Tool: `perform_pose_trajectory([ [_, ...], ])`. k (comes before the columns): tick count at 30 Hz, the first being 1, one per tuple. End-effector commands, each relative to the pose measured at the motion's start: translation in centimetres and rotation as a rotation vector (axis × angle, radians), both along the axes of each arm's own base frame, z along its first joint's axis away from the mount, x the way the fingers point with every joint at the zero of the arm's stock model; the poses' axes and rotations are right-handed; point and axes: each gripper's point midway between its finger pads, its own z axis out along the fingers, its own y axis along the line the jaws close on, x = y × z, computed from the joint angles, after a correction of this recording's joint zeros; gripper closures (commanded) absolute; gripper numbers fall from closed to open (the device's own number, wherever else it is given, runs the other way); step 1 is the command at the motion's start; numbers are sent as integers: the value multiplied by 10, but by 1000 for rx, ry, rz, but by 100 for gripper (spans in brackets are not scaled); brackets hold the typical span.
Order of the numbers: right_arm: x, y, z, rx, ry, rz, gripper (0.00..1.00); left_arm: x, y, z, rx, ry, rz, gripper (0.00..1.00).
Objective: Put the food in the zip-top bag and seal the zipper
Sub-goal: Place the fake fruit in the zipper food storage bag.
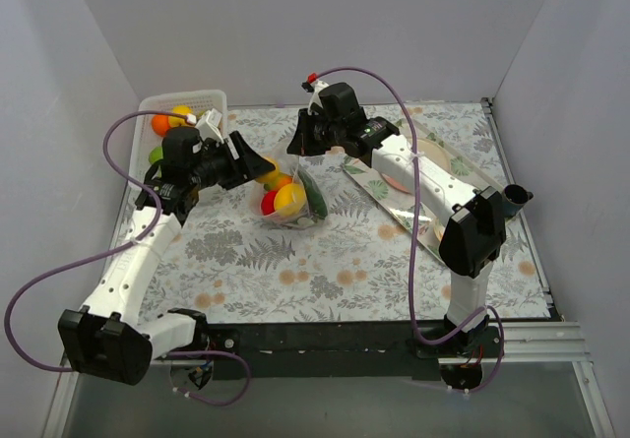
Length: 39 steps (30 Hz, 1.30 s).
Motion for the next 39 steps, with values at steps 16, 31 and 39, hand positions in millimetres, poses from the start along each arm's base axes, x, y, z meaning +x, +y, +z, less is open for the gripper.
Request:
perform_pose_trajectory([
  [16,7,0,24,40,-46,-22,99,9,-15,-23,32,38,-25,51],
  [31,0,-3,26,51,-45,-11,99,34,-21,-31,29,56,7,7],
  [39,-10,-2,26,74,-46,30,99,38,10,41,65,-93,185,7],
])
